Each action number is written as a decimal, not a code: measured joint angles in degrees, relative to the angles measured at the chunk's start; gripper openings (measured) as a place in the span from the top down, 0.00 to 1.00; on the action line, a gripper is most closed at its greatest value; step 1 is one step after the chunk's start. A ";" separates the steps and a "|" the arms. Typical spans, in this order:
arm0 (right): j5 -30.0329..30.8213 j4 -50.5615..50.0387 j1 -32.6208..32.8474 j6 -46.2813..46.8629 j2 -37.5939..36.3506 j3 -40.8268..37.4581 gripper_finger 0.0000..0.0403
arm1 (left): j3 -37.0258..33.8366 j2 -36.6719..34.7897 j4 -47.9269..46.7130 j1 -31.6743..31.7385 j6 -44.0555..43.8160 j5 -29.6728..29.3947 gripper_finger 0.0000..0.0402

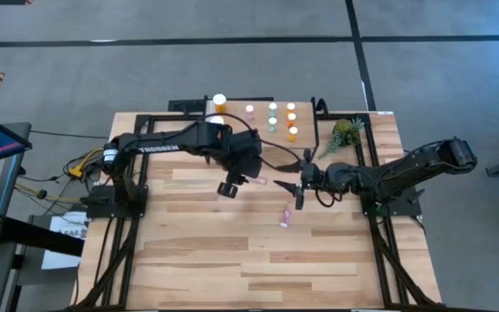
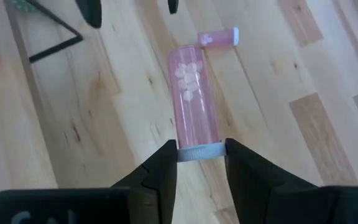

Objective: Pick and place medicine bottles onto shelf by color
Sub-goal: Put the top pink pill bottle on the shelf aligned with the pink pill bottle

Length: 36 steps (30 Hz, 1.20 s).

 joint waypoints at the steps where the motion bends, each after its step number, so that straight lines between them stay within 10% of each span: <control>1: -1.24 0.53 -0.04 0.10 0.00 0.00 0.43 | 0.00 0.00 0.12 -0.28 0.01 -0.21 0.74; 18: -3.79 0.11 0.05 0.01 11.33 7.61 0.18 | 0.00 0.02 0.70 -0.37 -0.28 -0.83 0.74; 36: -3.77 -2.13 0.05 0.08 10.48 8.04 0.44 | 0.00 0.07 0.91 -0.37 -0.28 -0.70 0.74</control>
